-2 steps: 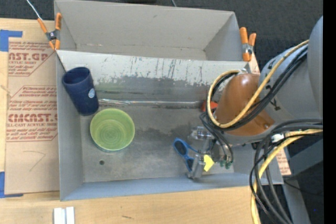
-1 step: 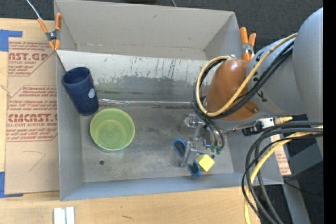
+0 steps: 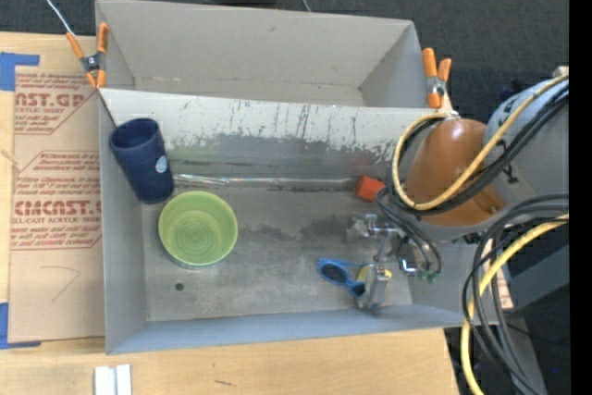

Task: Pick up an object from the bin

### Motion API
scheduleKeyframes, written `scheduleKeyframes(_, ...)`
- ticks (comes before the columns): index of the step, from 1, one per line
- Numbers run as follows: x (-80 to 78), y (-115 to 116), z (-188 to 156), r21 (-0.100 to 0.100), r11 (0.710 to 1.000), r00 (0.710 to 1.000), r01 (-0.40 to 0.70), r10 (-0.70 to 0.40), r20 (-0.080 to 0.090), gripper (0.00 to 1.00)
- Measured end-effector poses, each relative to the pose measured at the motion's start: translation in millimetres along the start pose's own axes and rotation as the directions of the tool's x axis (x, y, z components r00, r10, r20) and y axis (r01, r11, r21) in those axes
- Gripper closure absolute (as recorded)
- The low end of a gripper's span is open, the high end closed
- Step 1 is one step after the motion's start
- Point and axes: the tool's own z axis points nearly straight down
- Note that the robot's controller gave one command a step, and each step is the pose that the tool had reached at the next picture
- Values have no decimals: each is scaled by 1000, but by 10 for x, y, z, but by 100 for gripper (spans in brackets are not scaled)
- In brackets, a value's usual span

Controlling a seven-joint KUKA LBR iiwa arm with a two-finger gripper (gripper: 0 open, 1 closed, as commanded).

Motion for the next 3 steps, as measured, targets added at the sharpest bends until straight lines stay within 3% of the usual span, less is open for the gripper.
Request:
scheduleKeyframes(1, 131, -345, -119, 6, 915, 915, 403, -403, 15, 0)
scheduleKeyframes(3, 135, -252, -134, 14, 895, 895, 445, -445, 32, 0)
